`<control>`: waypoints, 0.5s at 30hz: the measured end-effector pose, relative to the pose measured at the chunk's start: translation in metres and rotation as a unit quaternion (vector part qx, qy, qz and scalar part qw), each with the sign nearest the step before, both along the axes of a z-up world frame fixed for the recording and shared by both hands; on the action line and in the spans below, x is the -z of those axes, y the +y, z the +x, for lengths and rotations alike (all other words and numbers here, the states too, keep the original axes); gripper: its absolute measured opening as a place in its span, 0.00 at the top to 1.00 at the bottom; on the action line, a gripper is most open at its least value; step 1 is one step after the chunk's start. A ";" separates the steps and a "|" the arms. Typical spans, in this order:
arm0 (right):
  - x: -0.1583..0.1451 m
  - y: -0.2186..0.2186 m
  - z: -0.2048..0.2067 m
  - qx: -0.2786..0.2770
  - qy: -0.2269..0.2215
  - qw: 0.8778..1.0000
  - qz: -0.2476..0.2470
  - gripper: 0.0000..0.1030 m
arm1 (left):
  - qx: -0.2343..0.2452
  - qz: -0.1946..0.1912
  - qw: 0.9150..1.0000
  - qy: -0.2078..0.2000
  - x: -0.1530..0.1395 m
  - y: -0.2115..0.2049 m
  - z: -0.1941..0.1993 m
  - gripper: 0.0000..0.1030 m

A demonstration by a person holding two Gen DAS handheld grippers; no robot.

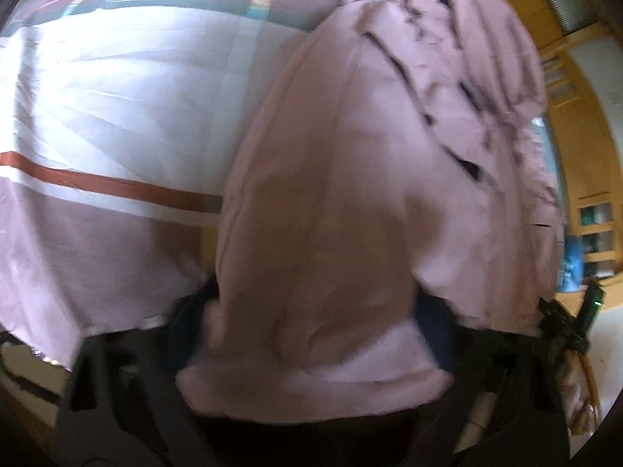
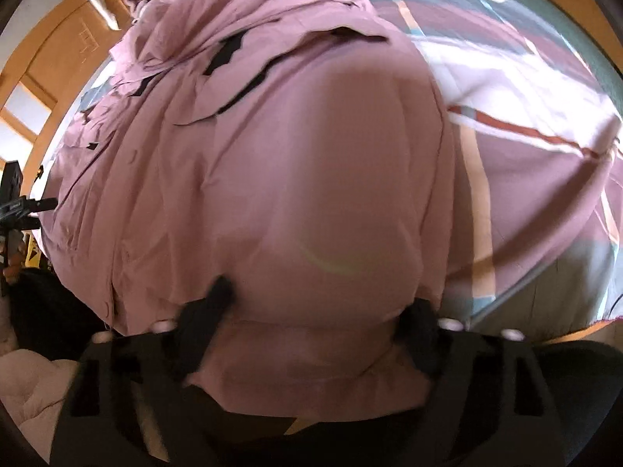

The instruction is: Fold large clothes

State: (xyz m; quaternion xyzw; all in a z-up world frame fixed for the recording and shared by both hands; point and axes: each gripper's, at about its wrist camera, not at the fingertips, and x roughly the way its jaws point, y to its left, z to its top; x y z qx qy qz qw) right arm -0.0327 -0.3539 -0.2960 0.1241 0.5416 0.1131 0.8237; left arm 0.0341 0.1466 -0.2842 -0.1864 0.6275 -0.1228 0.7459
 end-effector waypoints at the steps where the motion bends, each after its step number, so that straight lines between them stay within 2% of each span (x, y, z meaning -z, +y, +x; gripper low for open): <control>1: -0.005 -0.007 -0.001 0.003 -0.005 0.999 0.045 0.65 | 0.000 -0.039 0.999 -0.004 -0.002 0.001 -0.002 0.51; 2: -0.012 -0.015 -0.002 0.002 -0.017 0.995 0.096 0.77 | 0.000 -0.069 0.998 -0.010 -0.004 0.002 -0.003 0.65; 3: -0.020 -0.021 -0.004 -0.003 -0.029 0.992 0.125 0.82 | 0.001 -0.092 0.996 -0.019 -0.008 0.003 -0.005 0.72; 5: -0.049 -0.029 0.000 -0.024 -0.082 0.976 0.200 0.85 | 0.002 -0.145 0.988 -0.048 -0.018 0.003 -0.006 0.76; 6: -0.059 -0.032 0.003 -0.028 -0.102 0.969 0.223 0.86 | 0.009 -0.192 0.978 -0.077 -0.029 0.003 -0.006 0.77; 8: -0.090 -0.036 0.022 -0.033 -0.155 0.949 0.273 0.87 | 0.021 -0.240 0.963 -0.124 -0.049 0.002 -0.004 0.77; 9: -0.099 -0.038 0.031 -0.033 -0.171 0.942 0.288 0.88 | 0.024 -0.274 0.949 -0.154 -0.063 0.001 0.002 0.77; 11: -0.122 -0.046 0.065 -0.023 -0.204 0.920 0.333 0.88 | 0.011 -0.319 0.931 -0.174 -0.076 0.003 0.016 0.77; 13: -0.135 -0.056 0.097 -0.001 -0.222 0.904 0.365 0.88 | -0.011 -0.360 0.912 -0.194 -0.088 0.011 0.040 0.77; 15: -0.146 -0.070 0.139 0.035 -0.239 0.887 0.393 0.89 | -0.024 -0.386 0.898 -0.208 -0.097 0.013 0.068 0.77</control>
